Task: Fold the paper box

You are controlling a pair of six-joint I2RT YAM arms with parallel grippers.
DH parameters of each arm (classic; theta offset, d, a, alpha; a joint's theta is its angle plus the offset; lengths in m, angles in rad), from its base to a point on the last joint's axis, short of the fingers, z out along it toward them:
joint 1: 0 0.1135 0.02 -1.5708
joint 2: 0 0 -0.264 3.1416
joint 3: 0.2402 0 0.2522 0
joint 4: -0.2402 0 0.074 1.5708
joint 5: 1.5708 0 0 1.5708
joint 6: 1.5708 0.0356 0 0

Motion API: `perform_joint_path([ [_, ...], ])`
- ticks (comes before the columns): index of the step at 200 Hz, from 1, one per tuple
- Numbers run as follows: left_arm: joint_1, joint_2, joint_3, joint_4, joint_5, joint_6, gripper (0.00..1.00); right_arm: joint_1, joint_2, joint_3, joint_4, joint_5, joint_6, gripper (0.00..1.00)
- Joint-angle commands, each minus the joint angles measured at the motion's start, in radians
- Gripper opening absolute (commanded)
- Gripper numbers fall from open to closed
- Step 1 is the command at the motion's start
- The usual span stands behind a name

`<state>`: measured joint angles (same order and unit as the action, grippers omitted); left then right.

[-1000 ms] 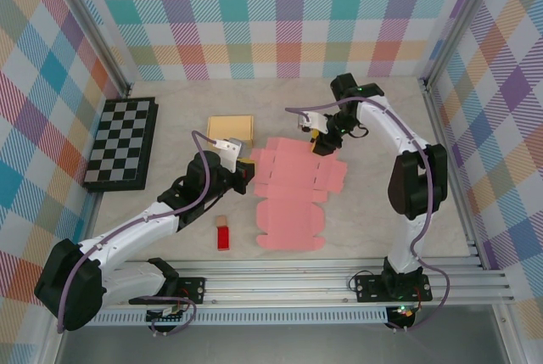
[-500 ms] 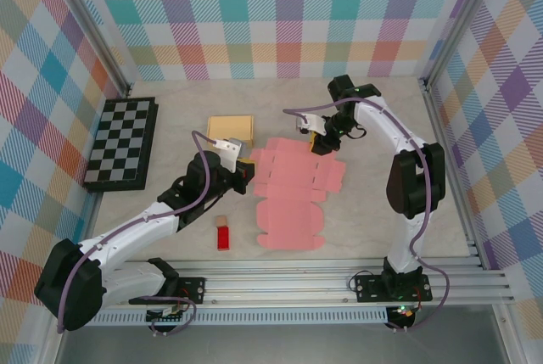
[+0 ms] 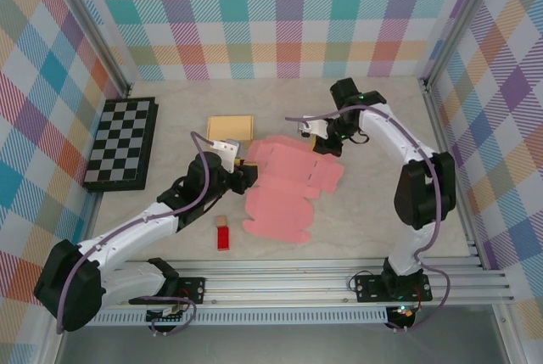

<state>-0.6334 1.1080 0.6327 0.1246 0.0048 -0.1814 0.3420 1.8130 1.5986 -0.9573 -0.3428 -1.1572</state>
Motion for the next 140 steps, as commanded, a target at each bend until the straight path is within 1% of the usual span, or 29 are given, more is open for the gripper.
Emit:
perform_joint_path([
  [1, -0.011, -0.079, 0.018, -0.044, -0.105, -0.067, 0.57, 0.0, -0.102, -0.059, 0.071, 0.073, -0.022, 0.0],
  [21, -0.011, -0.168, 0.007, -0.096, -0.172, -0.089, 0.6, 0.003, -0.159, -0.119, 0.077, 0.139, -0.091, 0.0],
  [38, -0.006, -0.229, 0.011, -0.159, -0.251, -0.082, 0.65, 0.016, -0.217, -0.194, 0.131, 0.197, -0.134, 0.0],
  [51, -0.002, -0.241, 0.023, -0.206, -0.289, -0.075, 0.67, 0.031, -0.256, -0.249, 0.188, 0.257, -0.151, 0.0],
  [62, 0.003, -0.229, 0.037, -0.229, -0.29, -0.075, 0.68, 0.048, -0.294, -0.301, 0.247, 0.306, -0.167, 0.0],
  [78, 0.006, -0.175, 0.078, -0.247, -0.229, -0.068, 0.67, 0.08, -0.353, -0.389, 0.354, 0.363, -0.188, 0.0],
  [90, 0.006, -0.121, 0.119, -0.243, -0.137, -0.042, 0.65, 0.108, -0.38, -0.441, 0.411, 0.409, -0.211, 0.0],
  [106, 0.005, -0.049, 0.184, -0.24, -0.024, 0.012, 0.61, 0.137, -0.403, -0.481, 0.44, 0.454, -0.24, 0.0],
  [121, 0.002, 0.006, 0.224, -0.203, 0.092, 0.093, 0.6, 0.147, -0.425, -0.484, 0.413, 0.435, -0.247, 0.0],
  [140, 0.001, 0.061, 0.237, -0.148, 0.237, 0.193, 0.61, 0.15, -0.454, -0.476, 0.374, 0.38, -0.242, 0.0],
])
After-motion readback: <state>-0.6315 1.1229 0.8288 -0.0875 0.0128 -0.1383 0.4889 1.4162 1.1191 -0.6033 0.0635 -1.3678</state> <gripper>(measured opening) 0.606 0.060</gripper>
